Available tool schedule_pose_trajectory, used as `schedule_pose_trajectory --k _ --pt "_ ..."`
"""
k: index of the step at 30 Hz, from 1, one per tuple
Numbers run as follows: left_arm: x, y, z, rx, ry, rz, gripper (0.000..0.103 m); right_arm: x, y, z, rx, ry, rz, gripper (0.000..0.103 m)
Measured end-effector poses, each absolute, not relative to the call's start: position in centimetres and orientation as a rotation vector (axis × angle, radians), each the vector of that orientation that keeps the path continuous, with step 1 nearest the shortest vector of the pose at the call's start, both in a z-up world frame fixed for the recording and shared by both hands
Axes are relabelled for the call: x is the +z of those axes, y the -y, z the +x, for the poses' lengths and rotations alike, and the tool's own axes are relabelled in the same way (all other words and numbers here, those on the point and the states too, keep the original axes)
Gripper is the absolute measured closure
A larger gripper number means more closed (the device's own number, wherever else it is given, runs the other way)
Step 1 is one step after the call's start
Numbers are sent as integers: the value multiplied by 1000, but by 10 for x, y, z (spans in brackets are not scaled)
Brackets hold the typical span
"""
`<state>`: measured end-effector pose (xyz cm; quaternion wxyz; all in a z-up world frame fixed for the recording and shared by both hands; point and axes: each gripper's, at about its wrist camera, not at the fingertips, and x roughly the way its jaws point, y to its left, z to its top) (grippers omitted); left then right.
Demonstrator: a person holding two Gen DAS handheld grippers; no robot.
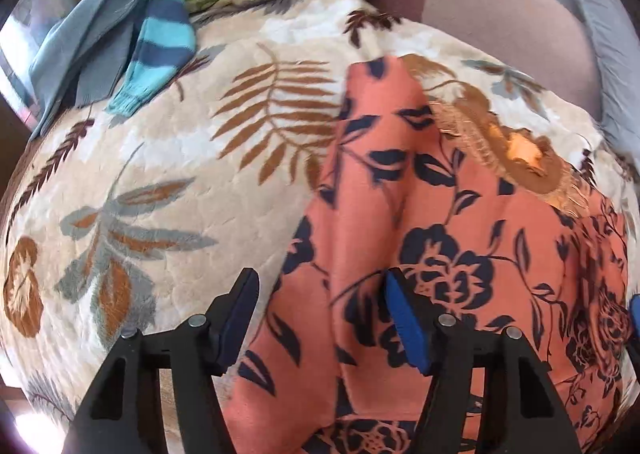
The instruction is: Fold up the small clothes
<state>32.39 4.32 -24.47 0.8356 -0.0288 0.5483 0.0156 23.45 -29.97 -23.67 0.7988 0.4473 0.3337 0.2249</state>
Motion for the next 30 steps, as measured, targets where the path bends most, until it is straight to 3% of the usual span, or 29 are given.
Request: schedule_pose_trajectory --k 4,8,12,18,19,22,27,30 --pt "-245 -66 319 31 -1143 -110 36 -230 377 204 174 -497 1083 25" --pt "-237 -56 309 55 -1093 2 40 -218 380 204 345 -482 1112 25" --pt "-240 -51 306 77 -1086 30 44 -217 300 233 677 -699 1010 25" --pt "-241 -47 306 104 -1091 50 44 -257 204 250 640 -1011 785 25" --pt "-241 -47 306 105 -1093 50 44 -263 204 251 586 -1030 755 29" --pt "-240 -46 304 107 -1094 64 44 -266 243 252 393 -972 757 57" --pt "-240 -46 302 108 -1094 74 42 -244 348 220 -48 -774 811 56" --pt "-239 -42 302 110 -1095 109 42 -231 364 206 -44 -695 820 55"
